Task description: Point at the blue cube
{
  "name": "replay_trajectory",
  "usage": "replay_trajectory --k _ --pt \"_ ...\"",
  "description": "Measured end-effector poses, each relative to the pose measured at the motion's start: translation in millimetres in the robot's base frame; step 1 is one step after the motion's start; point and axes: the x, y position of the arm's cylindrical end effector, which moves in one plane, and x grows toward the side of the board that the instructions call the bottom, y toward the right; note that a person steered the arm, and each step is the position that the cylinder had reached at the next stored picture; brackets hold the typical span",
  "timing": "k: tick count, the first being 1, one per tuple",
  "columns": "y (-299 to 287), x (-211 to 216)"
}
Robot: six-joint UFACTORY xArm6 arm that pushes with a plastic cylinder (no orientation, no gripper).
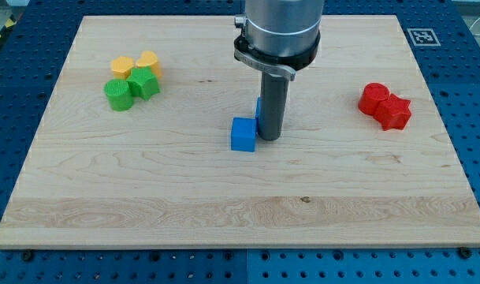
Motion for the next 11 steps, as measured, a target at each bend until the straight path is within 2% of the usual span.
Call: replay_trajectory --k 2,3,4,6,8,11 --pt "23.3 10.8" --pt "44.2 35.4" --pt "43.2 51.5" --pt "1.4 74.5" --pt "-30.4 75.2" --pt "-43.2 40.8"
